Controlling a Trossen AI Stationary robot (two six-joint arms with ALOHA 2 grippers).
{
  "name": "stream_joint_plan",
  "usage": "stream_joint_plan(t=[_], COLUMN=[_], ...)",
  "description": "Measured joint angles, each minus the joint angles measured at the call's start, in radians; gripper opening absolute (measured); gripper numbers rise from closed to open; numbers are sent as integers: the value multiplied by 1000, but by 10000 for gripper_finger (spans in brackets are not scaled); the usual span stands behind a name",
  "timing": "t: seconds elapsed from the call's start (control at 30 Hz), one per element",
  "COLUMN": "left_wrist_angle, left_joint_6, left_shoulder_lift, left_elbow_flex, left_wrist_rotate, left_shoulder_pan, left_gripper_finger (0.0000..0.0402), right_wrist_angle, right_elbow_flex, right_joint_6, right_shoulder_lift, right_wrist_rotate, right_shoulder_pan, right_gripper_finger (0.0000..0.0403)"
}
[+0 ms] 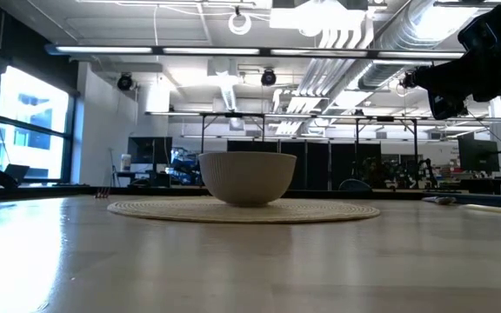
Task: Pick & Place Utensil
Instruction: Put the blue cup on the brown placemat to the top right of the white bowl
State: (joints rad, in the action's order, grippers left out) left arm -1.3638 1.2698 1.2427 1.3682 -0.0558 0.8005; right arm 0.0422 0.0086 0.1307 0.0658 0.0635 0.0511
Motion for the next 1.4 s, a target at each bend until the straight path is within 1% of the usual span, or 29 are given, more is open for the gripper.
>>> stream_joint_plan(t=[0.17, 0.4, 0.47, 0.57, 0.73, 0.97, 1.1, 1.33, 1.4], left_wrist_angle=[-37, -46, -40, 23, 121, 115, 139, 143, 146], left_joint_6=[256, 566, 618, 640, 623, 615, 572, 542, 524], left_shoulder_lift=[12, 11, 12, 13, 14, 18, 18, 20, 24], left_elbow_flex=[0, -15, -38, -85, -150, -180, -199, -255, -256], left_wrist_rotate=[-41, -17, -18, -13, -17, -8, 20, 0, 11], left_shoulder_pan=[113, 245, 270, 290, 293, 293, 293, 293, 293], left_gripper_finger=[182, 182, 182, 182, 182, 182, 182, 182, 181], right_wrist_angle=[0, 0, 0, 0, 0, 0, 0, 0, 0], right_elbow_flex=[0, 0, 0, 0, 0, 0, 0, 0, 0], right_joint_6=[0, 0, 0, 0, 0, 0, 0, 0, 0], right_shoulder_lift=[0, 0, 0, 0, 0, 0, 0, 0, 0], right_wrist_rotate=[0, 0, 0, 0, 0, 0, 0, 0, 0], right_shoulder_pan=[0, 0, 0, 0, 0, 0, 0, 0, 0], right_gripper_finger=[12, 12, 12, 12, 12, 12, 12, 12, 12])
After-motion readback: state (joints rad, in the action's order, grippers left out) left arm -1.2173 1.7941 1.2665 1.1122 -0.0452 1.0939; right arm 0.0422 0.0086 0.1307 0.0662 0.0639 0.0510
